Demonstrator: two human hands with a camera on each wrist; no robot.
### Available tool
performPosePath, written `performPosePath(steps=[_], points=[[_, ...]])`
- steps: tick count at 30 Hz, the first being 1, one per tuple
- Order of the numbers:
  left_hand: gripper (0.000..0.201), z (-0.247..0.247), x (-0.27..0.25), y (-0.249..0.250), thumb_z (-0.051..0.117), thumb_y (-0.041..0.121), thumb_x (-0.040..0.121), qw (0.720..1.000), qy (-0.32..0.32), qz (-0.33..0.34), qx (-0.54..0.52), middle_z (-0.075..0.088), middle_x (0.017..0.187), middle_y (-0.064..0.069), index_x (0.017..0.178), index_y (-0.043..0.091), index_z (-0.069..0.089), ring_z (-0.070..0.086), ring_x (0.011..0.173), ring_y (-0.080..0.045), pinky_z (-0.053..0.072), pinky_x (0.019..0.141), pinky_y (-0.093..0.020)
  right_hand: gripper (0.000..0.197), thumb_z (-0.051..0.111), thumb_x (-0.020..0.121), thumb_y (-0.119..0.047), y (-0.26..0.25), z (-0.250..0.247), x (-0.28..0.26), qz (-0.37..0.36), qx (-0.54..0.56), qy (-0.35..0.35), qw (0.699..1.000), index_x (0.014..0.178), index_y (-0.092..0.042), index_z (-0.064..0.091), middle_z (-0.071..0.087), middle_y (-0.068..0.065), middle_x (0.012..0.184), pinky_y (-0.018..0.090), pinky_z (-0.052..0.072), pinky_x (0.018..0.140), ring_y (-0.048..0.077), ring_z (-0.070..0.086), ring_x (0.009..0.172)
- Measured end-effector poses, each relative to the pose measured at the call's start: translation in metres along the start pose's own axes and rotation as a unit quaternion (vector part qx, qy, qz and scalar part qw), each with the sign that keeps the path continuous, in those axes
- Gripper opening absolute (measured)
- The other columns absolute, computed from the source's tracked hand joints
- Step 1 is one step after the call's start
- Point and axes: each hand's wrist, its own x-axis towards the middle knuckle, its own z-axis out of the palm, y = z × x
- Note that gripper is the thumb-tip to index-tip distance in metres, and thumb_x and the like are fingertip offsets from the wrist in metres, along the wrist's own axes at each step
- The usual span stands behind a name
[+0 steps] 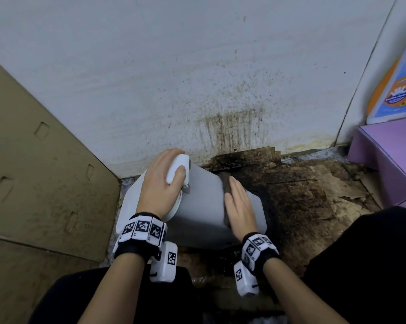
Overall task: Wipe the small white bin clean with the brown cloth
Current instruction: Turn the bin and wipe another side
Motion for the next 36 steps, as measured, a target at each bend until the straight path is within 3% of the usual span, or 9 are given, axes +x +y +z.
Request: performPosePath(steps=[5, 9, 12, 14, 20, 25, 29, 32, 36], points=[[0.04, 0.002, 0.001, 0.002, 0.047, 0.031, 0.095, 1.0, -0.004, 0.009, 0.0, 0.051, 0.131, 0.018, 0.132, 0.023, 0.057, 0.041, 0.124, 0.003, 0.028, 0.106, -0.02, 0.05, 0.037, 0.107, -0.025, 0.05, -0.018, 0.0, 0.14, 0.037, 0.013, 0.989, 0.156, -0.018, 0.031, 0.028, 0.002, 0.164, 0.035, 0.015, 0.125, 0.017, 0.023, 0.151], [0.039, 0.002, 0.001, 0.001, 0.045, 0.03, 0.095, 1.0, -0.001, 0.011, 0.011, 0.05, 0.13, 0.019, 0.131, 0.023, 0.057, 0.041, 0.123, 0.004, 0.027, 0.104, -0.017, 0.051, 0.036, 0.106, -0.02, 0.041, -0.013, 0.003, 0.149, 0.032, 0.017, 0.988, 0.156, -0.018, 0.03, 0.025, 0.0, 0.165, 0.034, 0.01, 0.125, 0.015, 0.019, 0.152], [0.038, 0.002, -0.001, 0.002, 0.044, 0.03, 0.096, 1.0, -0.003, 0.02, 0.023, 0.051, 0.132, 0.018, 0.131, 0.024, 0.057, 0.04, 0.123, 0.004, 0.023, 0.102, -0.007, 0.053, 0.028, 0.104, -0.028, 0.014, -0.007, 0.003, 0.127, 0.037, 0.023, 0.991, 0.157, -0.021, 0.028, 0.024, -0.005, 0.165, 0.031, 0.007, 0.125, 0.01, 0.015, 0.152], [0.038, 0.003, 0.0, 0.002, 0.044, 0.03, 0.096, 0.999, -0.004, 0.025, 0.027, 0.053, 0.134, 0.014, 0.132, 0.023, 0.057, 0.042, 0.125, 0.001, 0.025, 0.104, -0.012, 0.061, 0.022, 0.098, -0.036, -0.016, -0.002, 0.003, 0.097, 0.065, 0.025, 0.993, 0.157, -0.024, 0.028, 0.023, -0.008, 0.165, 0.03, 0.008, 0.126, 0.007, 0.015, 0.152], [0.041, 0.005, -0.001, 0.002, 0.046, 0.027, 0.096, 0.999, 0.007, 0.031, 0.03, 0.049, 0.132, 0.016, 0.134, 0.018, 0.057, 0.037, 0.123, 0.007, 0.019, 0.103, 0.0, 0.062, 0.008, 0.099, -0.05, -0.098, 0.018, -0.001, -0.058, 0.08, 0.023, 0.995, 0.157, -0.03, 0.022, 0.016, -0.024, 0.159, 0.02, 0.003, 0.123, -0.006, 0.006, 0.151], [0.042, 0.003, -0.003, -0.001, 0.047, 0.029, 0.096, 1.0, 0.003, 0.021, 0.016, 0.048, 0.133, 0.018, 0.135, 0.02, 0.056, 0.039, 0.127, 0.004, 0.026, 0.109, -0.016, 0.056, 0.022, 0.105, -0.042, -0.072, 0.012, -0.002, -0.116, -0.001, 0.017, 0.993, 0.158, -0.025, 0.024, 0.021, -0.012, 0.165, 0.022, 0.01, 0.123, 0.001, 0.013, 0.152], [0.042, -0.001, -0.003, -0.002, 0.045, 0.033, 0.094, 1.0, -0.001, 0.006, -0.002, 0.05, 0.134, 0.018, 0.134, 0.024, 0.057, 0.041, 0.128, 0.003, 0.028, 0.109, -0.02, 0.06, 0.021, 0.102, -0.048, -0.011, 0.0, -0.003, -0.053, 0.014, 0.012, 0.998, 0.157, -0.024, 0.027, 0.023, -0.017, 0.16, 0.023, 0.012, 0.124, 0.004, 0.019, 0.151], [0.042, -0.001, -0.003, -0.001, 0.045, 0.036, 0.094, 1.0, -0.002, 0.005, 0.001, 0.05, 0.133, 0.02, 0.133, 0.026, 0.056, 0.04, 0.128, 0.005, 0.027, 0.108, -0.019, 0.061, 0.023, 0.101, -0.047, 0.038, -0.011, -0.004, 0.061, 0.013, 0.022, 0.998, 0.156, -0.022, 0.029, 0.026, -0.009, 0.162, 0.03, 0.012, 0.125, 0.01, 0.02, 0.151], [0.04, 0.005, -0.002, 0.001, 0.044, 0.033, 0.097, 0.999, 0.003, 0.027, 0.025, 0.046, 0.132, 0.022, 0.134, 0.025, 0.055, 0.032, 0.123, 0.021, 0.019, 0.103, -0.002, 0.049, 0.026, 0.109, -0.031, 0.051, -0.012, 0.003, 0.168, 0.042, 0.023, 0.985, 0.156, -0.019, 0.029, 0.024, 0.0, 0.165, 0.032, 0.009, 0.125, 0.014, 0.018, 0.152]])
